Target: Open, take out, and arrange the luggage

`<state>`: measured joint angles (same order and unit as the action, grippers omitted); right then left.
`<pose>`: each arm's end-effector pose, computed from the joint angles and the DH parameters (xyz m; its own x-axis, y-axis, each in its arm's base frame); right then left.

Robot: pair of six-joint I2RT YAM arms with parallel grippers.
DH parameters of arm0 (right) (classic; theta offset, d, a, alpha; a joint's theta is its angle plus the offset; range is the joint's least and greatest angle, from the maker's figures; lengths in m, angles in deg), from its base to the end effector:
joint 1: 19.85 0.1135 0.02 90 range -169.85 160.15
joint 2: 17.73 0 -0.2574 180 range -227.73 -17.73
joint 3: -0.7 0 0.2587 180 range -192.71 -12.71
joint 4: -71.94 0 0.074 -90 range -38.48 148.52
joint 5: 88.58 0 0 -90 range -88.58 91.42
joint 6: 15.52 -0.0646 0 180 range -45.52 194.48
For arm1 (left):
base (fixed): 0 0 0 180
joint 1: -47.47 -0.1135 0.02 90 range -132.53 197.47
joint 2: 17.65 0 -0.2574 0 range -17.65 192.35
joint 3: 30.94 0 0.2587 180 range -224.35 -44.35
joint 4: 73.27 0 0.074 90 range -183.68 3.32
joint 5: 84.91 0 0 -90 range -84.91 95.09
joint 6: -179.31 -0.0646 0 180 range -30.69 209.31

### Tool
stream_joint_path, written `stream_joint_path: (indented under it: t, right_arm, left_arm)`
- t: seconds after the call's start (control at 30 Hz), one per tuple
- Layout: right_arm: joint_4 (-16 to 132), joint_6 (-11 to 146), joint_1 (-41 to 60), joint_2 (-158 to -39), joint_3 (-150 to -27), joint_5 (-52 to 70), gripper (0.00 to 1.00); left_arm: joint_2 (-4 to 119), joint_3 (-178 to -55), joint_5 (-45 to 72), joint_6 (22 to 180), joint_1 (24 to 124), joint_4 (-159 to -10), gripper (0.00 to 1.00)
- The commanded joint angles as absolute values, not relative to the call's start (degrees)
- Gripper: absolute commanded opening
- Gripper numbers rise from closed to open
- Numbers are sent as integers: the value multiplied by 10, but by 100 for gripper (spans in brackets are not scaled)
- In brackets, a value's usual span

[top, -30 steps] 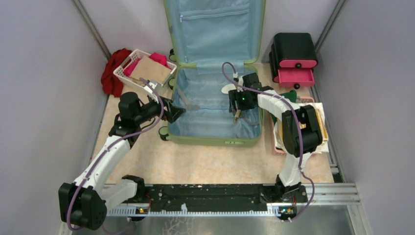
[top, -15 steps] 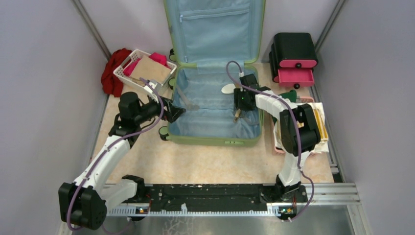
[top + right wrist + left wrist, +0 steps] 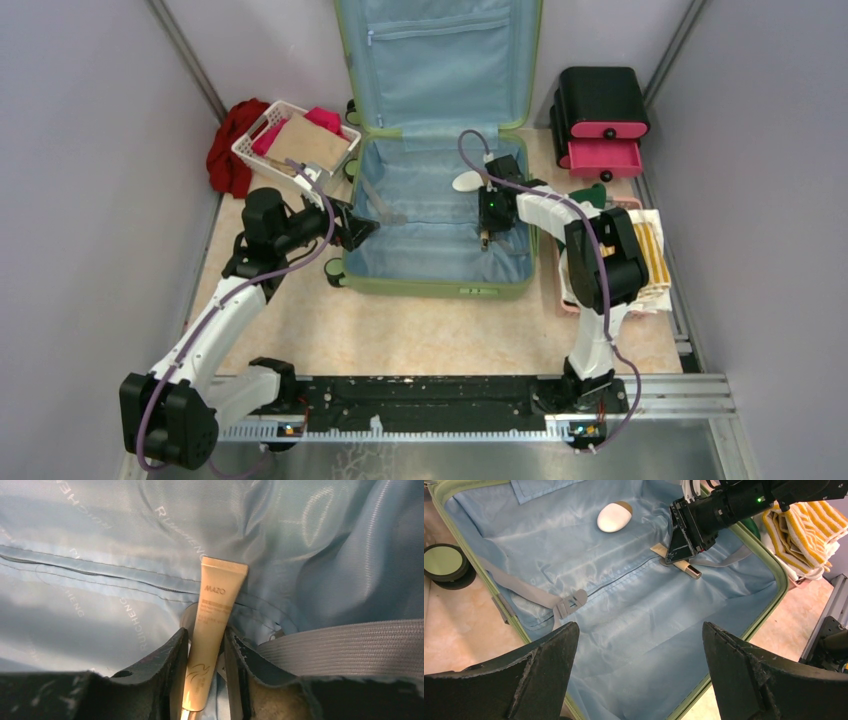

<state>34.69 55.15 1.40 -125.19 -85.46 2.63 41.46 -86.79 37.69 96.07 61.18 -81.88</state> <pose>0.3822 0.1501 0.1468 -0.8736 0.0153 -0.4864 -0.0884 0.9779 0.1897 0.2558 -0.0982 0.2933 -0.2822 -0.0332 -0.9588 0.6834 0.6944 -0.2252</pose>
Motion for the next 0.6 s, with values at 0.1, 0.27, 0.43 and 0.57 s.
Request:
stream_joint_path:
  t: [0.1, 0.27, 0.43, 0.57]
  right_arm:
    - [351, 567, 23, -1235, -867, 58, 24]
    - [363, 598, 20, -1202, -881, 79, 8]
    - [373, 618, -2, -1177, -895, 115, 1]
    - [373, 628, -36, -1160, -912, 175, 0]
  left_arm:
    - [403, -874, 380, 955, 606, -807, 99]
    - [403, -874, 380, 955, 606, -807, 99]
    - [401, -874, 381, 955, 606, -807, 99]
    - [401, -874, 381, 955, 606, -806, 99]
